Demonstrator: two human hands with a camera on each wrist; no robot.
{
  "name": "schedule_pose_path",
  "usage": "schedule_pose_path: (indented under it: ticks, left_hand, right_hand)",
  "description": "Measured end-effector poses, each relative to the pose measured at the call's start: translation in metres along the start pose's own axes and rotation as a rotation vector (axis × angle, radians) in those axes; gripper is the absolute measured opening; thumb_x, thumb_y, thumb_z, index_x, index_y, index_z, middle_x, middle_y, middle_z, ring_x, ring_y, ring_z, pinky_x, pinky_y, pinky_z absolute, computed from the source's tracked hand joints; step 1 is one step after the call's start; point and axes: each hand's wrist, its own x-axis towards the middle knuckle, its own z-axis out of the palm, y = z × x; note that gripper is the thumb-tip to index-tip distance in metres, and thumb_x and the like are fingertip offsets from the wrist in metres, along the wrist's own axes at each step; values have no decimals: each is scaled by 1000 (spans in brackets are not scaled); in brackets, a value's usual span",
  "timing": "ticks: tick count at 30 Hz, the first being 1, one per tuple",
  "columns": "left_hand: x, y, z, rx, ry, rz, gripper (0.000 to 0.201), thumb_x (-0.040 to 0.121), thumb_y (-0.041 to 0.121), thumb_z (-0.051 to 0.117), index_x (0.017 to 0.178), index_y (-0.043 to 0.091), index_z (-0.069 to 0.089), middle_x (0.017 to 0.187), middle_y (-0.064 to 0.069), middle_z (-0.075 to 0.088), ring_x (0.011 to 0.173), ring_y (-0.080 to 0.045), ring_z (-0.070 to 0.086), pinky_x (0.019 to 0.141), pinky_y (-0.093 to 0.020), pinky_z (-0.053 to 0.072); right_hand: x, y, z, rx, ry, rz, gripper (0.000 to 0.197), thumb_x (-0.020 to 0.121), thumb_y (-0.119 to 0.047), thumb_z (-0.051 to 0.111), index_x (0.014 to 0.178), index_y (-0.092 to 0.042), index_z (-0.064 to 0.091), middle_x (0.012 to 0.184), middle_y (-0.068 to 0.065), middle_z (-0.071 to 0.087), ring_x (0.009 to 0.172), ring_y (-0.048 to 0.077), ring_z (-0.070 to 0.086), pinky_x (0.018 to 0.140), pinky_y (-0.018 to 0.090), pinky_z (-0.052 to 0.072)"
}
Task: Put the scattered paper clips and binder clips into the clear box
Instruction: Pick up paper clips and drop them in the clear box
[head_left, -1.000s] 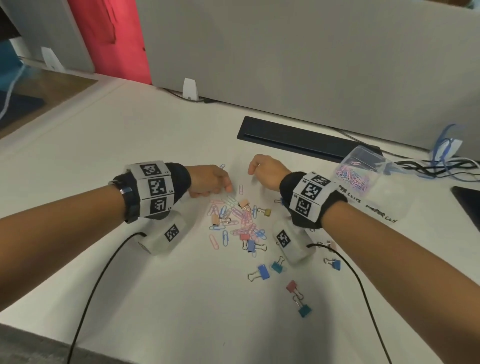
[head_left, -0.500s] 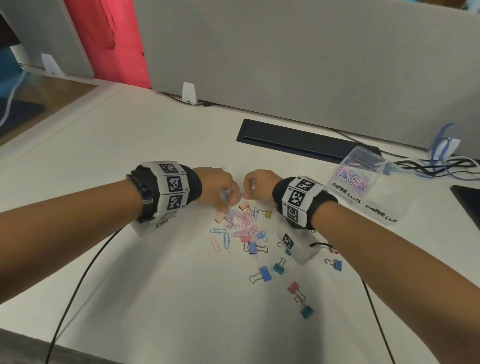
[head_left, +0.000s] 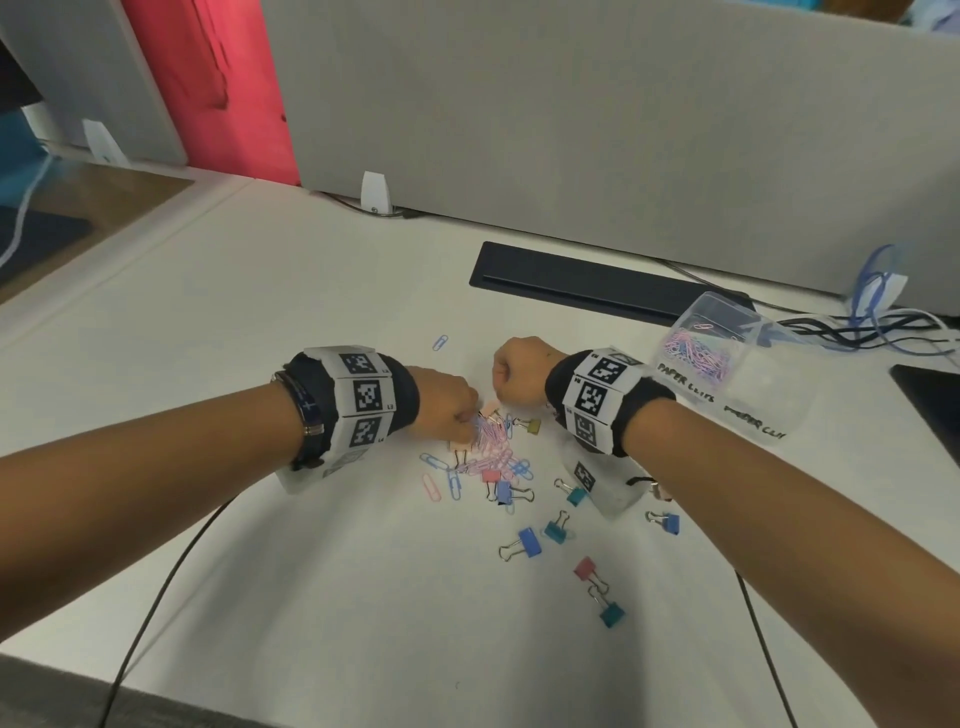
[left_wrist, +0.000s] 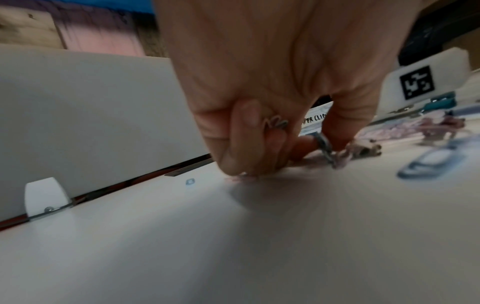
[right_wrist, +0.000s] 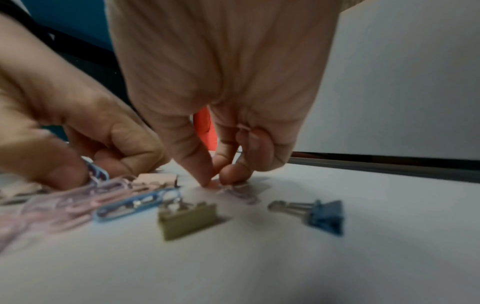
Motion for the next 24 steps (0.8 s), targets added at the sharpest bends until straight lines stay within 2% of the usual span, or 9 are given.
schedule_pose_path:
  ticks: [3,5,6,8,11,13,18,22,24]
  left_hand:
    - [-1,0,1,-97,14,-14,21,97,25,39,79,13,38,91,-2,42,83,-18,38,58,-21,30]
    - [-1,-5,0,-260,57,-33,14,96,19,41,84,12,38,77,3,39,79,-17,37,59,-20,29]
    - [-2,-7,-1,-358,88,-43,16,95,17,42,79,15,38,71,6,36,74,-16,37,58,-18,28]
    - [-5,-13,-4,-579,146,-65,28,93,12,46,68,20,36,66,6,34,61,-12,36,51,-15,29]
    - [-10,-17,-8,-837,145,-85,33,90,5,49,62,17,36,61,1,32,41,-8,29,35,-12,27]
    - [-10,-18,-9,-933,131,-101,33,89,2,47,61,15,37,59,-1,31,44,-11,26,33,-13,23]
    - [-10,-22,-12,-1229,146,-101,34,88,-6,38,58,12,36,60,-3,39,34,-6,34,33,-13,22]
    - [-11,-28,-13,-1384,132,-95,27,78,-3,38,57,13,32,64,-5,42,32,-6,34,32,-12,23]
    - [-14,-29,-16,-1390,145,-108,25,72,-3,40,57,14,29,60,-3,39,32,-6,31,32,-11,21]
  right_hand:
    - [-5,10,0,0,24,3,27,88,0,43,65,-11,49,111,17,64,87,21,51,54,16,34]
    - [-12,19,-2,57,52,6,19,89,2,42,88,-2,60,119,17,60,96,26,54,66,20,38]
    - [-15,24,-4,108,72,14,22,90,1,41,103,0,59,120,16,59,97,26,53,72,22,37]
    - [-22,35,-6,198,88,31,27,92,-2,38,113,-3,55,109,11,56,91,21,48,75,22,35]
    - [-28,46,-9,197,35,47,20,91,-6,44,108,-11,53,80,-7,45,88,19,43,62,19,34]
    - [-32,50,-10,140,9,49,24,88,-10,53,112,-11,53,72,-13,34,80,17,42,56,14,28]
    - [-36,53,-6,74,44,1,32,82,-11,65,112,-8,57,70,-12,33,69,12,39,54,12,25]
    - [-33,49,-5,-5,52,-72,30,80,-10,67,109,-12,61,89,1,40,86,19,41,71,22,32]
    - [-32,49,-5,-40,35,-106,24,80,-10,67,104,-9,64,84,-1,39,87,18,40,67,21,33]
